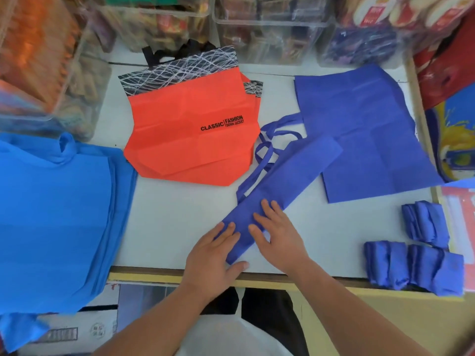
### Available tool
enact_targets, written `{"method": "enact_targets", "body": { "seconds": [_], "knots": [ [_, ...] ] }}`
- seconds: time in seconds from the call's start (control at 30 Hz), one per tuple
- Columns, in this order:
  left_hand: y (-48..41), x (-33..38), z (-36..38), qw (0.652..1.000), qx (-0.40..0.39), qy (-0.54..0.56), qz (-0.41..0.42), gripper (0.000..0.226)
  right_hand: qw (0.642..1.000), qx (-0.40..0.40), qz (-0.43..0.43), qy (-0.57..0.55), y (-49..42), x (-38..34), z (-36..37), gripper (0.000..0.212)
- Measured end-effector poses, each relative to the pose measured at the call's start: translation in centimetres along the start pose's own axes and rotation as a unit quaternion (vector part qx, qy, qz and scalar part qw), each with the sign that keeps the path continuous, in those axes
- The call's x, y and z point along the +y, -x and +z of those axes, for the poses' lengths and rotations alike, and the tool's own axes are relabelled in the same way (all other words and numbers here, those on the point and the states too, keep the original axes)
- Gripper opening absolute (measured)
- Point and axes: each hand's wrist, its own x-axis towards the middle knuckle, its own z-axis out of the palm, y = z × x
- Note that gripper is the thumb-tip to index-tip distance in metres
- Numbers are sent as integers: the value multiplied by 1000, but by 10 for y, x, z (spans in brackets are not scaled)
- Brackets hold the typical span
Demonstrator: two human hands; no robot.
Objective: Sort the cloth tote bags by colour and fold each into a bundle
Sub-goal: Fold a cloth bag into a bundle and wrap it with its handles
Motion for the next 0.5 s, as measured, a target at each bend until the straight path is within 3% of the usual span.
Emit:
{"method": "enact_targets", "body": {
  "seconds": [0.07, 0.17, 0.33, 0.43, 0.5],
  "knots": [
    [-3, 1, -2, 999, 1, 42, -28, 75, 999, -3, -21, 34, 1, 6, 5, 66],
    [-3, -3, 2, 999, 14, 29, -20, 75, 997, -48, 1, 56, -2, 5, -3, 53],
    [-5, -1, -4, 998, 52, -14, 32, 46, 992, -112, 34, 54, -4, -6, -14, 47],
    [-9, 5, -33, 999, 15, -21, 46, 26, 984, -168, 15, 65, -2, -8, -21, 52],
    [-7, 3, -52, 999, 8, 26, 40, 24, 984, -165, -9, 60, 5, -5, -20, 59]
  ]
}}
